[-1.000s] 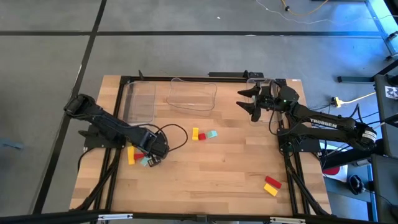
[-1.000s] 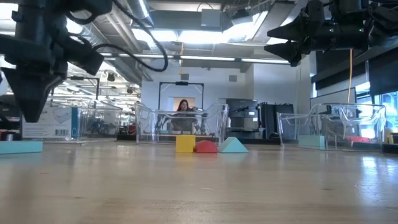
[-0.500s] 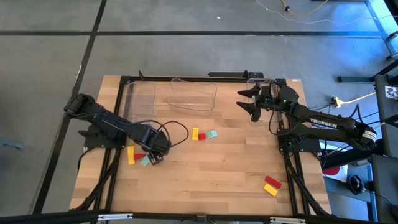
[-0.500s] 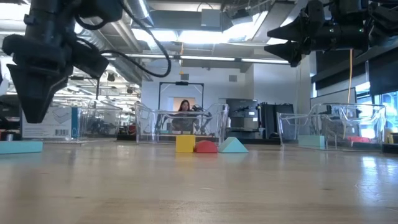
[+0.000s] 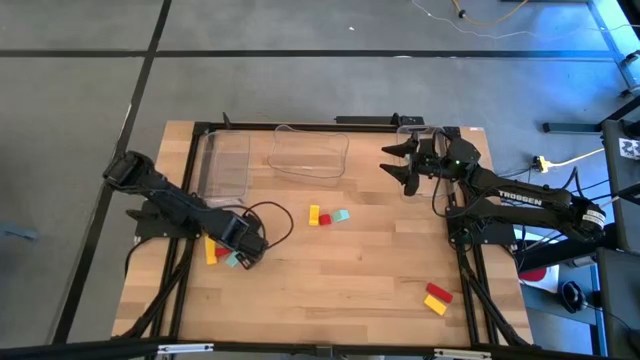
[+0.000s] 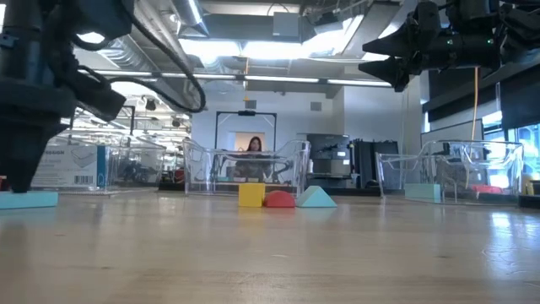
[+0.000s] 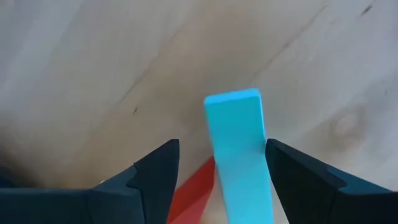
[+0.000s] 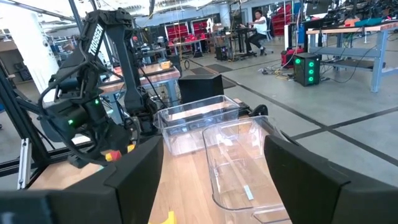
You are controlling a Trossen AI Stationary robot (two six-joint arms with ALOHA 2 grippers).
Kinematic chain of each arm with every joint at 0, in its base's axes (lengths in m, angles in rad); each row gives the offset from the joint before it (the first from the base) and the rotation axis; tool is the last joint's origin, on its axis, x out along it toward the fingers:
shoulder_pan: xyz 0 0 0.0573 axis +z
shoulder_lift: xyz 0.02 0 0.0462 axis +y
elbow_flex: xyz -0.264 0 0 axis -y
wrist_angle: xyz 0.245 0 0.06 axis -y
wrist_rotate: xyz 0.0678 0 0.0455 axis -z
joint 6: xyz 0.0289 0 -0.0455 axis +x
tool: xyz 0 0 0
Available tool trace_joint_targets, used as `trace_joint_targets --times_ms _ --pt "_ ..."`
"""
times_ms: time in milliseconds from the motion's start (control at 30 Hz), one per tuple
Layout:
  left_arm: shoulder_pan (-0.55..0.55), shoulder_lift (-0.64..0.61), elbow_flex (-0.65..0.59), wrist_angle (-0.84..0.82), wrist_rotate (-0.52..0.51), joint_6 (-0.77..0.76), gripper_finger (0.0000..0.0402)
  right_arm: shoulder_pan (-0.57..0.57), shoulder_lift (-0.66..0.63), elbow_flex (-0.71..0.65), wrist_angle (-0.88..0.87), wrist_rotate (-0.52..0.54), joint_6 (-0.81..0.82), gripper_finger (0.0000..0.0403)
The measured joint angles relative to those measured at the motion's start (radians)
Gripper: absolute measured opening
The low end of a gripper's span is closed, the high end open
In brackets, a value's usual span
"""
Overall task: Sort & place blocks by color
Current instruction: Put the left light blue block into the right transparent bin
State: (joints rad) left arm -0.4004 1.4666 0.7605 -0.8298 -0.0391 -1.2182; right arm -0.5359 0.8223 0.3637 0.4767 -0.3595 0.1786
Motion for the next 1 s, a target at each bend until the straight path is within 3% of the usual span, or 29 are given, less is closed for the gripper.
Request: trace_joint_targets --times_ms 1000 --pt "-0.053 0.084 0.002 0.067 -0.016 0.025 0.0227 0.0 0.0 0.0 -0.003 0.001 0.0 0.0281"
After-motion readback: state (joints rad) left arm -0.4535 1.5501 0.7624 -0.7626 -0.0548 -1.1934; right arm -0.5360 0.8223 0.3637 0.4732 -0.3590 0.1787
